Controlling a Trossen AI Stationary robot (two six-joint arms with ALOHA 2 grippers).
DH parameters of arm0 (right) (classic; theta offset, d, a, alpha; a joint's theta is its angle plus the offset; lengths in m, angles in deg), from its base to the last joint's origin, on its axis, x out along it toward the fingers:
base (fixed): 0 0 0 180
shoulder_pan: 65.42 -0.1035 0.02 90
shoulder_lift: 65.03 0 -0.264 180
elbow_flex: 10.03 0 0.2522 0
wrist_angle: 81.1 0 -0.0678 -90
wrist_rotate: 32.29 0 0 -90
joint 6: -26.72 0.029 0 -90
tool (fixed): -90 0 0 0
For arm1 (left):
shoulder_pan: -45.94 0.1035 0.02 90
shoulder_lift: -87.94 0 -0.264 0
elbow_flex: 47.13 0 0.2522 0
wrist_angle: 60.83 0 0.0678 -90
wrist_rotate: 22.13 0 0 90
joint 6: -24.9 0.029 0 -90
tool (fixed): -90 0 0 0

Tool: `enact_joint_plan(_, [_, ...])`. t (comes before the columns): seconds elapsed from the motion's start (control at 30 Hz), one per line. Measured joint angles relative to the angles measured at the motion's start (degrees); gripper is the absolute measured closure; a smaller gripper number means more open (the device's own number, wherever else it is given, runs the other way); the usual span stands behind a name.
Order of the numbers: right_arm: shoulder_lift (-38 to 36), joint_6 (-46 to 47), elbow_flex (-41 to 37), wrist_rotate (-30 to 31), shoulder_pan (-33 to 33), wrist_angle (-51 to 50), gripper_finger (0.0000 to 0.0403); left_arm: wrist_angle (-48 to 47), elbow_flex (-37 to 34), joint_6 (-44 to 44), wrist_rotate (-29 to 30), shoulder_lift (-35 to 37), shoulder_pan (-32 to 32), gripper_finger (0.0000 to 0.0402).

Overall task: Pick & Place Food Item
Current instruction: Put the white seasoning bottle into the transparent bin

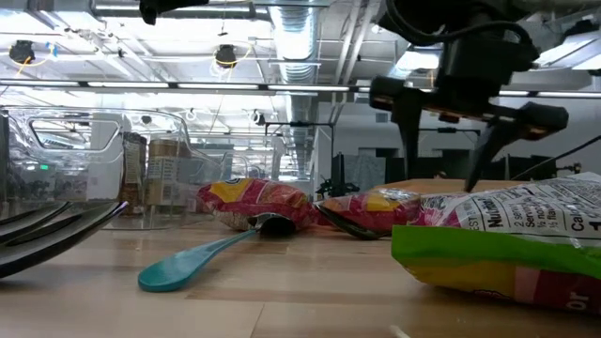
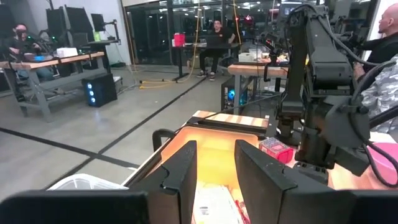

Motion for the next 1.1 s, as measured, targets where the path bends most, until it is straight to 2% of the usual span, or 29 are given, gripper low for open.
enact_joint_plan(0.23, [-0.34,1.73,4.35,4.16,-0.01,-1.01,0.0131,0.68,0.02,0.07,0.02,-0.02,0.00,0.0298])
enact_joint_plan(0.43, [-0.59,6.46,8.77,4.13,-0.14,-5.47,0.0131,0.64,0.02,0.24,0.02,-0.02,0.01,0.0298])
enact_joint_plan(0.63, [-0.61,5.27,8.81,-0.57,-0.12,-12.52,0.0131,0.64,0.02,0.24,0.04,-0.02,0.02,0.0298])
enact_joint_plan(0.8, [-0.12,1.24,8.80,-6.03,0.11,-12.26,0.0131,0.64,0.02,0.24,0.06,-0.02,0.02,0.0298])
enact_joint_plan(1.1, [5.76,-1.34,8.81,-6.20,1.36,-8.92,0.0131,0.61,0.02,0.12,0.06,-0.03,0.01,0.0298])
